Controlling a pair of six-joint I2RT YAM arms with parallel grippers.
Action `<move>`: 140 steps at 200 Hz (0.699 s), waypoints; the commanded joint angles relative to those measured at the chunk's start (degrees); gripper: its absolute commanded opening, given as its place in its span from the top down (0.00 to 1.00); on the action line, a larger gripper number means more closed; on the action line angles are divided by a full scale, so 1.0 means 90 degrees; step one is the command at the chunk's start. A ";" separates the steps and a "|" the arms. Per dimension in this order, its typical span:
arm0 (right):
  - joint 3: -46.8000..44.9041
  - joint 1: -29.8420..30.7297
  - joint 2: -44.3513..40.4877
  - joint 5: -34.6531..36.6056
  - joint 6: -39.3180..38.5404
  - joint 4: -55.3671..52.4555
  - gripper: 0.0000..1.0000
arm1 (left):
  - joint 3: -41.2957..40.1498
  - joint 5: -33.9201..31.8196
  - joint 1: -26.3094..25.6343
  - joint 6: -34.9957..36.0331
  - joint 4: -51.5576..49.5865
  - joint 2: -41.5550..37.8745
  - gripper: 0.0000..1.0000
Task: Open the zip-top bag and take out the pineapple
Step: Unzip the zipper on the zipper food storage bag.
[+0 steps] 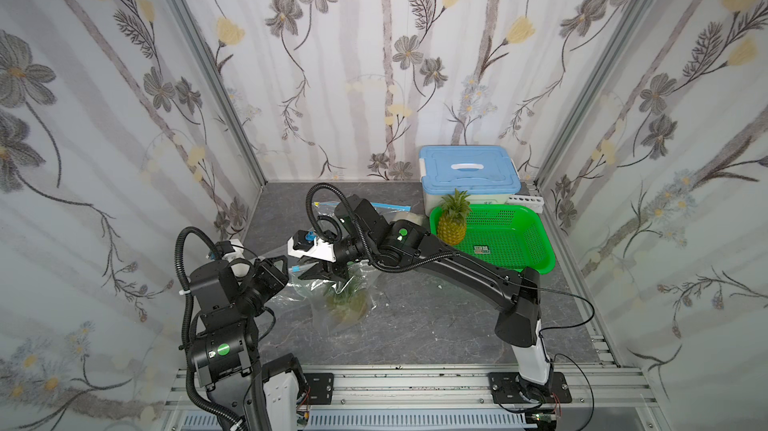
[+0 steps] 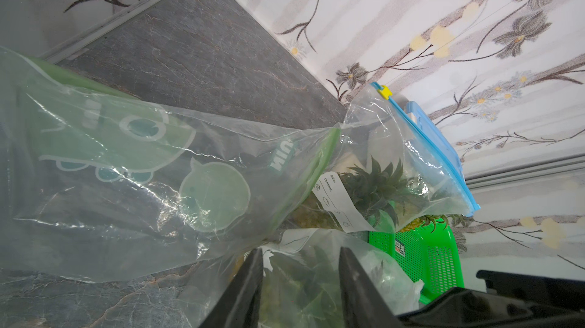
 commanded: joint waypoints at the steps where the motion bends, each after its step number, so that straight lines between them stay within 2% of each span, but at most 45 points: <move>1: 0.0148 0.0007 0.0108 -0.0145 -0.0077 0.0125 0.65 | -0.0051 -0.0045 0.0002 0.0149 0.0038 -0.0025 0.60; 90: 0.0298 0.0009 0.0206 -0.0111 0.0031 0.0153 0.92 | -0.0187 0.0192 0.0002 0.0109 0.0224 -0.0091 0.64; 140: 0.0283 -0.0068 0.0199 0.0362 0.0154 0.0069 1.00 | 0.0040 0.0767 0.0002 0.0458 0.0059 -0.0151 0.55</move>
